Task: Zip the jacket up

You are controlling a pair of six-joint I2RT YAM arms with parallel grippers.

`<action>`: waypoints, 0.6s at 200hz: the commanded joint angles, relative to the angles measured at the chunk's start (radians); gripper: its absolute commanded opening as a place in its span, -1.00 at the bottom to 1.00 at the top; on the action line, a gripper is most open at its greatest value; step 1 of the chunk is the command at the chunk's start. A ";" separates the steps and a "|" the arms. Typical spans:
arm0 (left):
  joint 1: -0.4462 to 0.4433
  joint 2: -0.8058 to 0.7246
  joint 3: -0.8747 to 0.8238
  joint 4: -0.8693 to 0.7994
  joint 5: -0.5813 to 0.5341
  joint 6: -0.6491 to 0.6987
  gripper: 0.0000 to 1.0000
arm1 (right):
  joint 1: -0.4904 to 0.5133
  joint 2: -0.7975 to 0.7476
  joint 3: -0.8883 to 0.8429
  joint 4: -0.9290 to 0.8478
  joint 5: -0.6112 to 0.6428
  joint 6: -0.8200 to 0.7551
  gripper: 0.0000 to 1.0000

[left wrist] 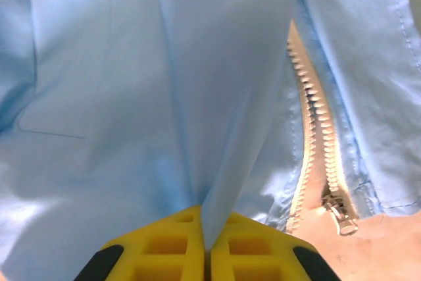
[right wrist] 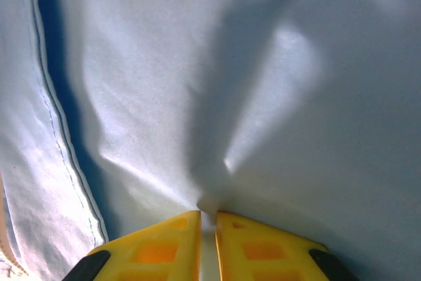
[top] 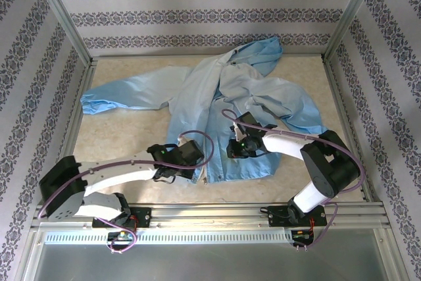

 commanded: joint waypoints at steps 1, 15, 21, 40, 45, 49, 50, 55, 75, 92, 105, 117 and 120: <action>0.047 -0.087 -0.069 0.091 0.076 -0.039 -0.97 | -0.025 0.012 -0.011 -0.046 0.016 -0.043 -0.66; 0.082 -0.161 -0.119 0.141 0.117 -0.058 -1.00 | -0.031 0.012 -0.001 -0.056 0.013 -0.054 -0.66; 0.100 -0.192 -0.140 0.169 0.135 -0.066 -1.00 | -0.032 0.013 0.001 -0.058 0.011 -0.057 -0.65; 0.157 -0.275 -0.214 0.255 0.207 -0.094 -1.00 | -0.034 0.012 0.006 -0.060 0.002 -0.064 -0.64; 0.171 -0.290 -0.230 0.274 0.227 -0.102 -1.00 | -0.034 0.008 0.006 -0.060 -0.003 -0.065 -0.63; 0.181 -0.302 -0.241 0.288 0.241 -0.107 -1.00 | -0.034 0.004 0.006 -0.058 -0.009 -0.067 -0.63; 0.184 -0.305 -0.243 0.291 0.245 -0.108 -1.00 | -0.034 0.002 0.006 -0.058 -0.010 -0.066 -0.63; 0.193 -0.316 -0.254 0.308 0.260 -0.113 -1.00 | -0.034 -0.007 0.005 -0.056 -0.018 -0.067 -0.63; 0.217 -0.339 -0.281 0.350 0.298 -0.126 -1.00 | -0.029 -0.066 -0.003 -0.053 -0.034 -0.072 -0.39; 0.240 -0.340 -0.297 0.396 0.341 -0.136 -1.00 | -0.023 -0.136 -0.012 -0.058 -0.035 -0.079 -0.23; 0.266 -0.333 -0.307 0.443 0.392 -0.143 -1.00 | -0.020 -0.195 -0.016 -0.062 -0.039 -0.074 -0.17; 0.287 -0.319 -0.309 0.478 0.439 -0.147 -1.00 | -0.013 -0.260 -0.020 -0.061 -0.041 -0.064 -0.15; 0.293 -0.314 -0.308 0.483 0.448 -0.146 -1.00 | -0.012 -0.279 -0.021 -0.060 -0.041 -0.059 -0.14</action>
